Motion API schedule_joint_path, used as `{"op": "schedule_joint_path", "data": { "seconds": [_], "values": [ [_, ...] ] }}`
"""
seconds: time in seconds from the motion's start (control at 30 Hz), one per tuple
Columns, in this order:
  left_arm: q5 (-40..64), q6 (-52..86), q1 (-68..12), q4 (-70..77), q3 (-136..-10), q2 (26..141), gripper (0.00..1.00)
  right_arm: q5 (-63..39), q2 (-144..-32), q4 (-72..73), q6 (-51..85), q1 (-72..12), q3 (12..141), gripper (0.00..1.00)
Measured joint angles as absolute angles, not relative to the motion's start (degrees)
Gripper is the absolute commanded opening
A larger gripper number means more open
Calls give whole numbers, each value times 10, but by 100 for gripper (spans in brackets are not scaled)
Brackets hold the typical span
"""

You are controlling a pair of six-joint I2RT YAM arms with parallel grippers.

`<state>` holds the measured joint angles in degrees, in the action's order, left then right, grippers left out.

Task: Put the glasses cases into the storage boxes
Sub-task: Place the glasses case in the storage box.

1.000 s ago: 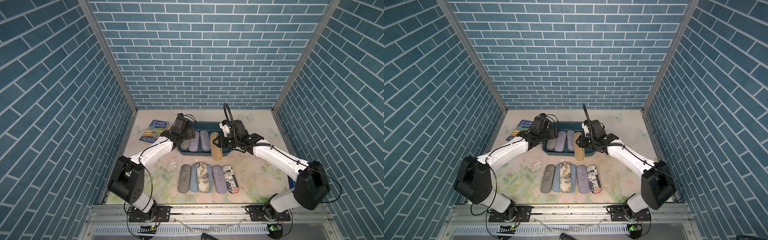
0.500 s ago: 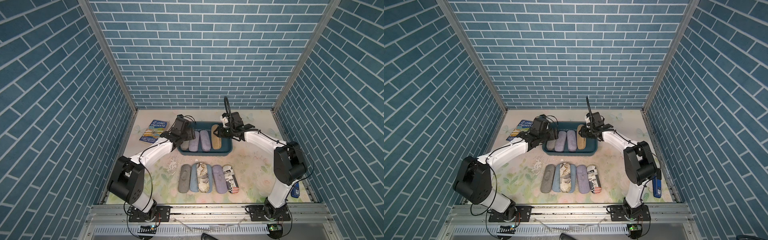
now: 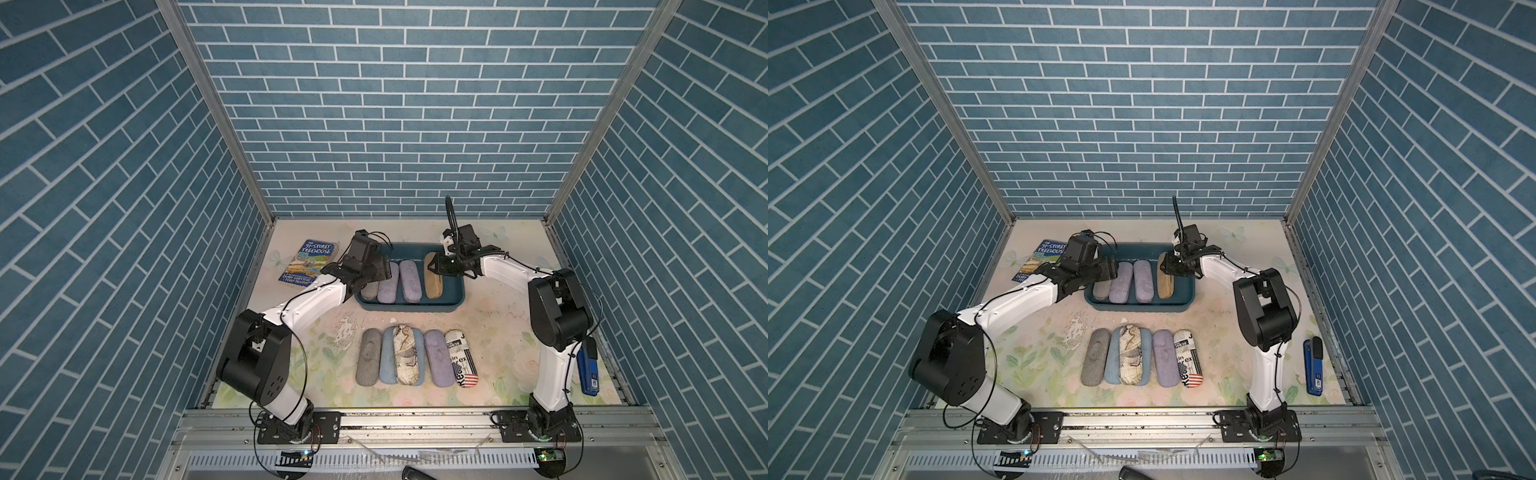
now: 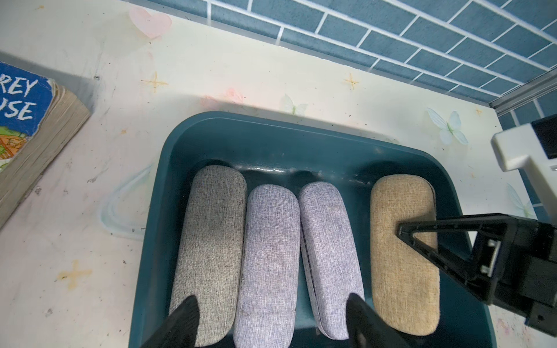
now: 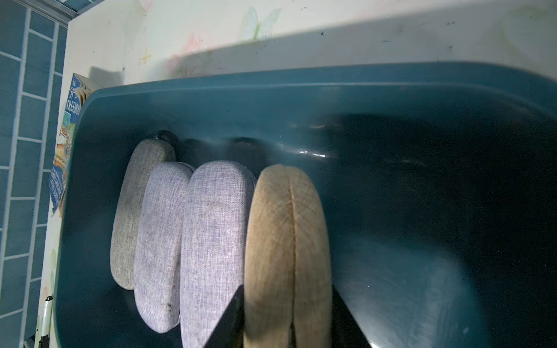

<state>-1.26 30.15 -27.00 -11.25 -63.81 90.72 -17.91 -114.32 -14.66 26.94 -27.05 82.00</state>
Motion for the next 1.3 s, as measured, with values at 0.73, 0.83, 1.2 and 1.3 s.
{"op": "schedule_joint_path", "data": {
  "seconds": [0.73,0.83,1.2,1.3],
  "values": [
    [0,301,-266,-112,-650,930,78,-239,-1173,-138,279,-281,840,38],
    [1,301,-265,-112,-650,932,78,-240,-1177,-136,283,-279,840,41],
    [3,302,-264,-111,-650,934,78,-232,-1177,-142,285,-282,840,62],
    [3,302,-263,-109,-650,934,78,-223,-1177,-149,284,-282,840,64]
  ]
}}
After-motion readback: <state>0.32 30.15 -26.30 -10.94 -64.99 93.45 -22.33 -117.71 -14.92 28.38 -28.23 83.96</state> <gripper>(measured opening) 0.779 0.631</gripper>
